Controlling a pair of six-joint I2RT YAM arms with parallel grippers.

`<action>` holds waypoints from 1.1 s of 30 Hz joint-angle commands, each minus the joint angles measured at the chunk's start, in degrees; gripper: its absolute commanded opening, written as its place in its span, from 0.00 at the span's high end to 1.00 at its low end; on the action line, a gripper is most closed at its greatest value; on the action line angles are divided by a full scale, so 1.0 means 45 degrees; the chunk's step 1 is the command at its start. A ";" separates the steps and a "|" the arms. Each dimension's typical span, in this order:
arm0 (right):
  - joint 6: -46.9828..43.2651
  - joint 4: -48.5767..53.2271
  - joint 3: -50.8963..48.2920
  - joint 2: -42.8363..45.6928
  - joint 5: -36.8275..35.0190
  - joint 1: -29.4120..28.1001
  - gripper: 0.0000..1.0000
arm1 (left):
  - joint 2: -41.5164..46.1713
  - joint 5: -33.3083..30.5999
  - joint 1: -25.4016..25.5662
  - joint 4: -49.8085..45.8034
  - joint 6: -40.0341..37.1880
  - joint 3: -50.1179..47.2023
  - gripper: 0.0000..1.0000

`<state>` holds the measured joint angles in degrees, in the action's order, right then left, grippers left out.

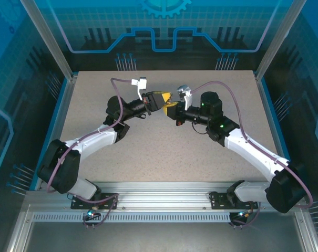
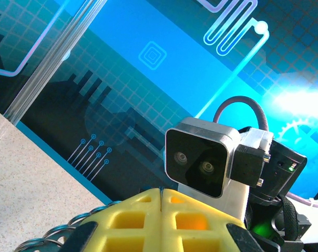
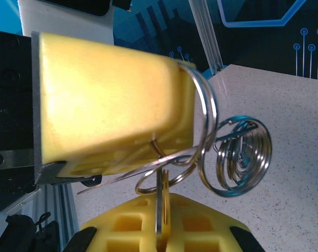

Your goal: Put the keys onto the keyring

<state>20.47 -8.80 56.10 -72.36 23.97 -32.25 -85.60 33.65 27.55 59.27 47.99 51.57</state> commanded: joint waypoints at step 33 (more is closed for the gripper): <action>-0.3154 0.6749 0.2869 -0.0088 0.2193 0.1357 1.00 | -0.0001 0.1038 0.0252 -0.0863 -0.0879 0.0678 1.00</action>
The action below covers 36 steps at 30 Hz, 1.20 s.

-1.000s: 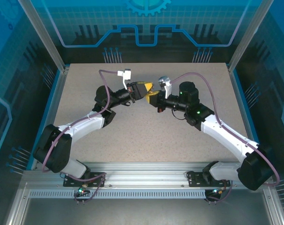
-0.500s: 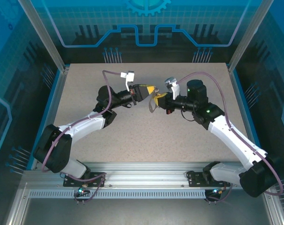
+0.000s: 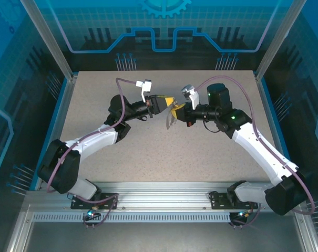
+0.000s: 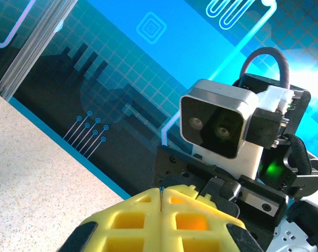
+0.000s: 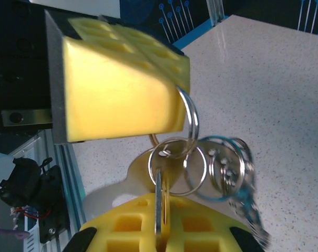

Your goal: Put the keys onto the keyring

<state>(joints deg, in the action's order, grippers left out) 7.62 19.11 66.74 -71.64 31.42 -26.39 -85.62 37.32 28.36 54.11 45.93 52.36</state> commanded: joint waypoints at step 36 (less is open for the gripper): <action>-0.1025 0.1690 0.1518 -0.0519 0.0976 0.0592 1.00 | 0.0218 0.0417 0.0104 -0.0582 -0.1169 0.0665 1.00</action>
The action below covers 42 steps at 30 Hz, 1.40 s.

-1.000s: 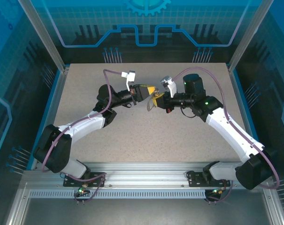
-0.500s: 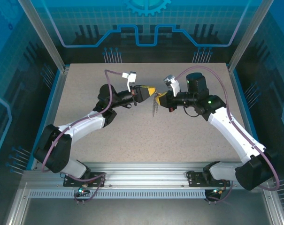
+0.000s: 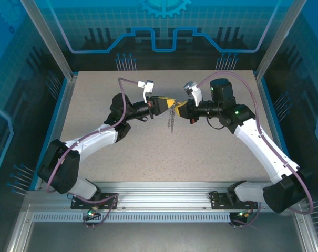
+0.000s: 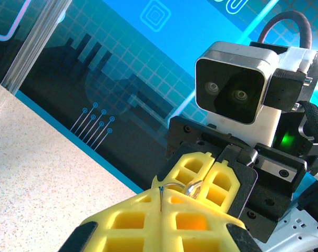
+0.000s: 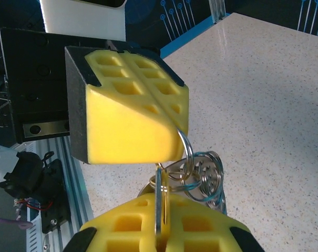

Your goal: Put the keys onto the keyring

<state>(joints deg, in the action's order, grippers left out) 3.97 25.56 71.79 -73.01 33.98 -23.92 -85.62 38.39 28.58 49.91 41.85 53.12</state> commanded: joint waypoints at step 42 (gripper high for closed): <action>-0.0420 0.0628 0.0980 -0.0727 0.0650 0.0707 1.00 | 0.0157 0.0219 0.0222 0.0090 -0.0426 0.0779 1.00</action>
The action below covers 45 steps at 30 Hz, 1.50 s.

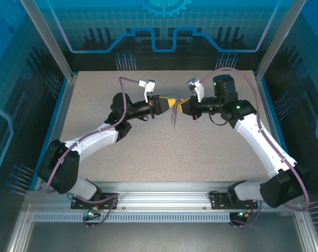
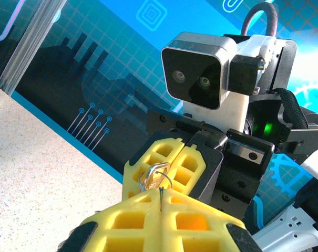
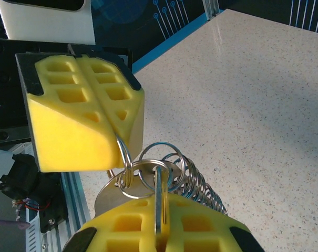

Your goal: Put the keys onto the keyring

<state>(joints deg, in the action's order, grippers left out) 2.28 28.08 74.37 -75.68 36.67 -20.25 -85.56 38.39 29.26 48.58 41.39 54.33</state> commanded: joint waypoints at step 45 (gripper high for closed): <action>0.1680 -0.2894 -0.1949 0.0465 -0.0696 -0.1622 1.00 | 0.0426 -0.0599 0.0275 0.1808 -0.0173 0.0272 1.00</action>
<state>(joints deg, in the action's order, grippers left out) 8.69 16.56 64.86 -71.99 34.70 -25.82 -85.54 36.86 29.95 50.89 40.53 55.05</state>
